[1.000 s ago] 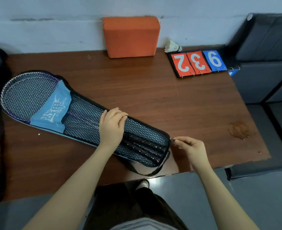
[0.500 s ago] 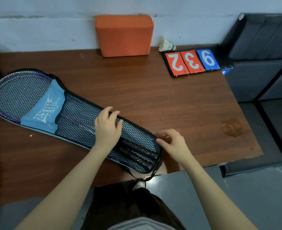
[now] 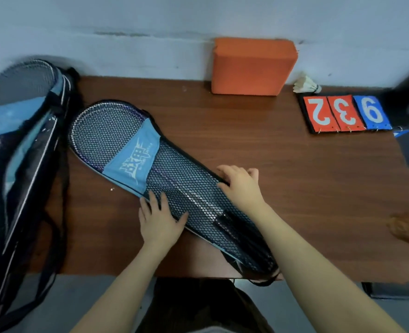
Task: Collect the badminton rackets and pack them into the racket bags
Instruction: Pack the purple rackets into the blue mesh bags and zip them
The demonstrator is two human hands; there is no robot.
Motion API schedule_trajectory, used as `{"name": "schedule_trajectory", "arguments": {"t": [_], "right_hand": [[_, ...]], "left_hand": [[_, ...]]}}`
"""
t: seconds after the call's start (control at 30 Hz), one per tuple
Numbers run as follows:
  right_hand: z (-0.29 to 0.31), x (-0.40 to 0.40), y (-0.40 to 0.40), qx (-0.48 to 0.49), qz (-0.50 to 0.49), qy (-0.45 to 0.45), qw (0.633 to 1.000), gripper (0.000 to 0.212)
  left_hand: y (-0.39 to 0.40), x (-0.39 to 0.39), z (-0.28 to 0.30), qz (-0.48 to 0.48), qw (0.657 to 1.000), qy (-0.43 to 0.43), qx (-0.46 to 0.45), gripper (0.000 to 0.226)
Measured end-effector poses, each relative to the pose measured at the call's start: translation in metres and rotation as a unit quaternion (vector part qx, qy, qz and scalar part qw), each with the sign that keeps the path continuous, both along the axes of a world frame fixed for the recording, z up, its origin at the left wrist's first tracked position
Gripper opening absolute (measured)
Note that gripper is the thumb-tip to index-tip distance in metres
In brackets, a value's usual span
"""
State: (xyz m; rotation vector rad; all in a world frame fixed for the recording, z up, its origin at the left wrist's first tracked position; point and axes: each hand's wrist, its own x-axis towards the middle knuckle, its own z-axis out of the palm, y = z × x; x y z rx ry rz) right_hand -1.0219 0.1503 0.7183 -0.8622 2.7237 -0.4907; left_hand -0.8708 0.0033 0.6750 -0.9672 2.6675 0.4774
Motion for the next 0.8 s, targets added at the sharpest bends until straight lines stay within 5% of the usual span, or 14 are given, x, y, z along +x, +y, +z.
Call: {"name": "schedule_trajectory", "arguments": {"t": [0.33, 0.67, 0.8], "right_hand": [[-0.017, 0.035, -0.029, -0.048, -0.006, -0.111, 0.993, 0.045], [-0.02, 0.039, -0.087, -0.071, -0.077, -0.114, 0.988, 0.049], [-0.016, 0.047, -0.085, -0.057, -0.088, -0.109, 0.989, 0.051]], "left_hand": [[-0.054, 0.039, 0.001, -0.133, 0.991, -0.006, 0.033, 0.092], [-0.093, 0.017, 0.005, 0.027, 0.993, 0.09, 0.07, 0.082], [-0.087, 0.014, 0.005, 0.065, 0.964, 0.174, 0.193, 0.086]]}}
